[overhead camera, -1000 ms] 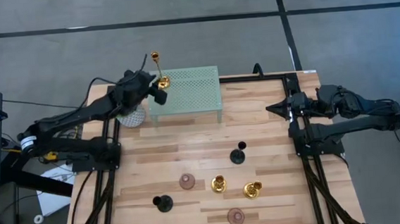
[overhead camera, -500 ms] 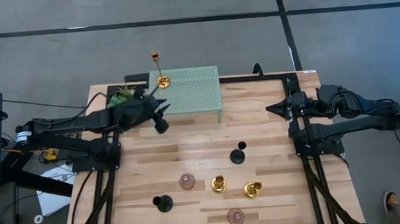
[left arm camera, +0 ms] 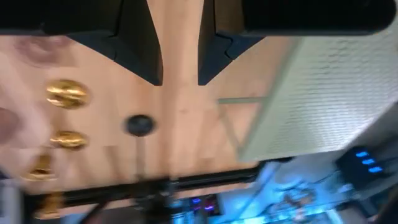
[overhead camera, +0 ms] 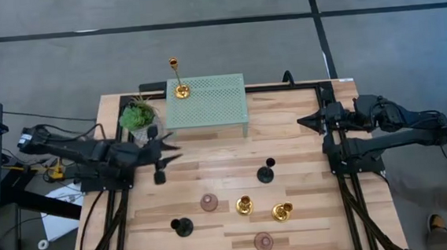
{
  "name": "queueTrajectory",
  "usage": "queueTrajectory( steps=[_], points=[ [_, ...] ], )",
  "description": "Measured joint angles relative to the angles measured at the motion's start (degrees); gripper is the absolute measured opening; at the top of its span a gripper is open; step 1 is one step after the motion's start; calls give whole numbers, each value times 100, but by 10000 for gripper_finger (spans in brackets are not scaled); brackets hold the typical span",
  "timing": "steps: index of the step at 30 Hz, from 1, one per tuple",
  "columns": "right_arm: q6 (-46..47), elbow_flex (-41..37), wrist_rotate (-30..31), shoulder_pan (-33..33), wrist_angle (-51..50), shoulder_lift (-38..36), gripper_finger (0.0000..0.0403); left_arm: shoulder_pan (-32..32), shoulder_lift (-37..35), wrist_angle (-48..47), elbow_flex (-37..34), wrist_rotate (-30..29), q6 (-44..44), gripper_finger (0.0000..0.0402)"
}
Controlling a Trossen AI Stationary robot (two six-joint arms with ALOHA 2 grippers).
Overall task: Pick & Place candle stick holders
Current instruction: Put the bottom left black candle holder on the shelf
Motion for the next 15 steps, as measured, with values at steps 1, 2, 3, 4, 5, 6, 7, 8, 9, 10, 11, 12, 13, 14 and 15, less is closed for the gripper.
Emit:
queueTrajectory(
  steps=[1,2,3,4,5,6,7,8,9,10,11,12,13,14,15],
  points=[
    [44,0,0,0,0,-2,0,-146,-76,-26,-60,9,-56,101],
    [102,0,0,0,0,-2,0,-285,-135,-30,-116,8,-89,101],
    [161,0,0,0,0,-2,0,-420,-170,-14,-161,8,-106,101],
    [204,0,-1,0,0,0,0,-558,-196,-7,-207,12,-114,101],
    [221,0,-1,0,0,0,0,-693,-205,-17,-263,50,-127,101],
    [231,0,0,0,0,0,0,-823,-203,-30,-302,103,-178,101],
    [231,0,0,0,0,0,0,-948,-201,-33,-335,176,-259,101],
    [231,0,0,0,2,0,0,-1066,-201,-9,-380,240,-351,101],
    [231,0,0,0,7,5,0,-1176,-190,-7,-430,350,-429,101],
    [231,0,0,0,21,15,0,-1286,-184,-9,-487,440,-535,101],
    [231,0,-1,0,31,35,0,-1399,-179,-19,-548,524,-639,101],
    [230,0,-1,0,38,43,0,-1503,-179,-38,-597,562,-733,101],
    [229,0,0,0,47,44,0,-1600,-181,-20,-640,581,-832,101],
    [229,0,0,0,52,50,0,-1695,-184,-10,-680,634,-938,101],
    [229,0,0,0,58,67,0,-1783,-184,-10,-725,682,-1029,101]
  ],
)
